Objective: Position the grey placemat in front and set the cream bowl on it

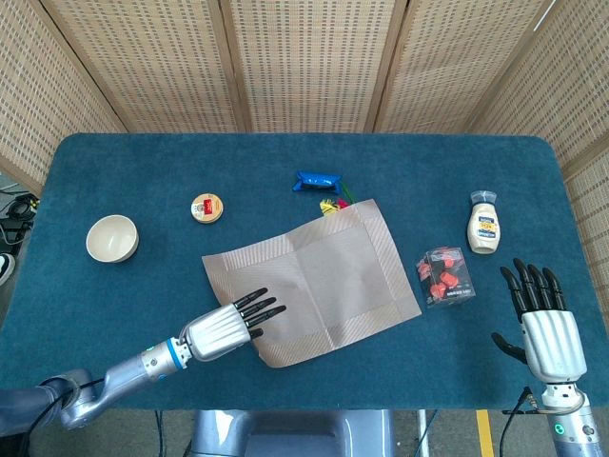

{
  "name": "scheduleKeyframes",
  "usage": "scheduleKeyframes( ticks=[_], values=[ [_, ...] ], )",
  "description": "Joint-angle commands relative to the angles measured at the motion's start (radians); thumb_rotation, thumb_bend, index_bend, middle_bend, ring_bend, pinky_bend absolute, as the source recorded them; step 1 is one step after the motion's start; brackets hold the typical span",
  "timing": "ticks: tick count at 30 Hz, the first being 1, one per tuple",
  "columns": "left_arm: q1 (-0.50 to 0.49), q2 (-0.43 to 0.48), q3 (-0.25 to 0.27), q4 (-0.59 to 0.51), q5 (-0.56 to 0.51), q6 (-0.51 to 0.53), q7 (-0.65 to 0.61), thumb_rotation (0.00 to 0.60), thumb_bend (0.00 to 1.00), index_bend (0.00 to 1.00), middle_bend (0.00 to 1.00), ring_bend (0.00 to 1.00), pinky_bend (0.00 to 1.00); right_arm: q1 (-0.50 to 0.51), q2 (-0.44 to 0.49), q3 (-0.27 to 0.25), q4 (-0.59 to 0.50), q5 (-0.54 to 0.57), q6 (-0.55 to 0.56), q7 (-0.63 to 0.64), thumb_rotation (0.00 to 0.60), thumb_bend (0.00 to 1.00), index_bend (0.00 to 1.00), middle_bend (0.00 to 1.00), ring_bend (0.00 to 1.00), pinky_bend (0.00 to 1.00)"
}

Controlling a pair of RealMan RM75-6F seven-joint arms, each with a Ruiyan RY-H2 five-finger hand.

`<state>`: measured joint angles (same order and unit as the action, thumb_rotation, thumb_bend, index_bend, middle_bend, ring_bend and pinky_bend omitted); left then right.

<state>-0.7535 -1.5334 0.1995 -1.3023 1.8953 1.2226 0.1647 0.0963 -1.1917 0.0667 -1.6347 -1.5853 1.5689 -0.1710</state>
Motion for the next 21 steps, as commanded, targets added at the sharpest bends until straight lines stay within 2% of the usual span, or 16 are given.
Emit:
scheduleKeyframes(
  ticks=[1, 8, 13, 21],
  values=[
    [0.028, 0.039, 0.041, 0.004, 0.046, 0.049, 0.0, 0.6, 0.58, 0.79, 0.0, 0.0, 0.0, -0.003, -0.002, -0.005, -0.005, -0.009, 0.005, -0.006, 0.6, 0.0, 0.0, 0.0, 0.0, 0.0],
    [0.075, 0.091, 0.1, 0.072, 0.095, 0.098, 0.007, 0.6, 0.58, 0.79, 0.0, 0.0, 0.0, -0.006, -0.002, -0.008, -0.011, -0.019, 0.008, -0.014, 0.6, 0.0, 0.0, 0.0, 0.0, 0.0],
    [0.102, 0.093, 0.099, 0.13, 0.083, 0.112, -0.001, 0.6, 0.58, 0.79, 0.0, 0.0, 0.0, -0.007, -0.002, -0.009, -0.012, -0.022, 0.007, -0.013, 0.6, 0.0, 0.0, 0.0, 0.0, 0.0],
    [0.117, 0.046, 0.079, 0.21, 0.078, 0.115, -0.044, 0.6, 0.58, 0.79, 0.0, 0.0, 0.0, -0.006, -0.003, -0.008, -0.013, -0.021, 0.003, -0.017, 0.6, 0.0, 0.0, 0.0, 0.0, 0.0]
  ],
)
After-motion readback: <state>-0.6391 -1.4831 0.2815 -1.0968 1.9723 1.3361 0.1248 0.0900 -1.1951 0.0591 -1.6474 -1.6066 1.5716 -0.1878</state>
